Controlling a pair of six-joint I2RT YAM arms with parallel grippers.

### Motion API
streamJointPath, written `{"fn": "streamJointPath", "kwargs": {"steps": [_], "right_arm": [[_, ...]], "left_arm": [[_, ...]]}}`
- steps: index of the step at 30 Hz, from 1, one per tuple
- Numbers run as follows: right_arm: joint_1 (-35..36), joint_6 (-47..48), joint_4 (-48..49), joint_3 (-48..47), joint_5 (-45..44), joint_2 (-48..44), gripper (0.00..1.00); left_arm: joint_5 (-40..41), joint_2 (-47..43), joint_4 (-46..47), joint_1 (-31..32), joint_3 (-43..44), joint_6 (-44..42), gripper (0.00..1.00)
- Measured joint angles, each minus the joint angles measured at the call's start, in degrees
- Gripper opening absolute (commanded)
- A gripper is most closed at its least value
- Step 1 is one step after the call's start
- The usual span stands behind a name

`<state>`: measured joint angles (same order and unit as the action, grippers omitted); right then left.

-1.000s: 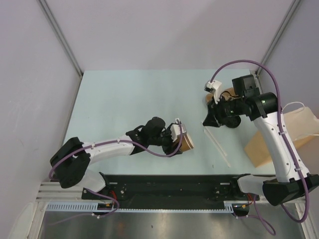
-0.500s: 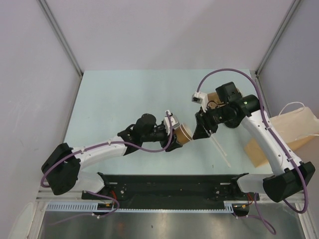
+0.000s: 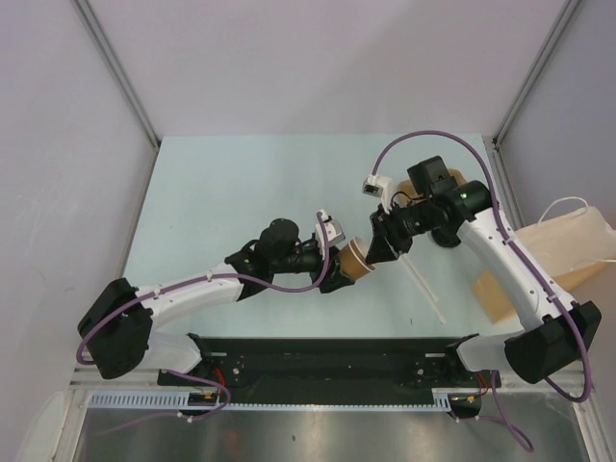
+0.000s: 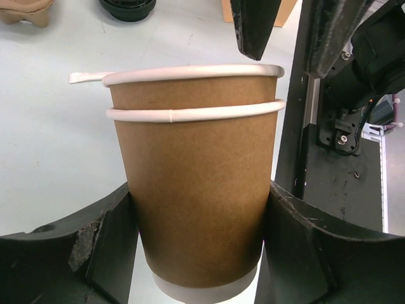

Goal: Pack the takeout coffee

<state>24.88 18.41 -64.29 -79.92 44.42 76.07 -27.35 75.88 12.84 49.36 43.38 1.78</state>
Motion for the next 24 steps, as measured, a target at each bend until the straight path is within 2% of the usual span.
{"fn": "streamJointPath", "kwargs": {"steps": [12,17,23,24], "right_arm": [[0.3,-0.4,1.0,0.0,0.0,0.9,0.32],[0.6,-0.5,1.1,0.0,0.1,1.2,0.22],[1.3,-0.7,1.2,0.0,0.1,1.2,0.19],[1.4,-0.7,1.2,0.0,0.1,1.2,0.16]], "left_arm": [[-1.0,0.0,0.5,0.0,0.0,0.7,0.64],[-1.3,0.0,0.6,0.0,0.0,1.4,0.64],[-1.4,0.0,1.0,0.0,0.0,2.2,0.67],[-1.4,0.0,1.1,0.0,0.0,2.3,0.67]]}}
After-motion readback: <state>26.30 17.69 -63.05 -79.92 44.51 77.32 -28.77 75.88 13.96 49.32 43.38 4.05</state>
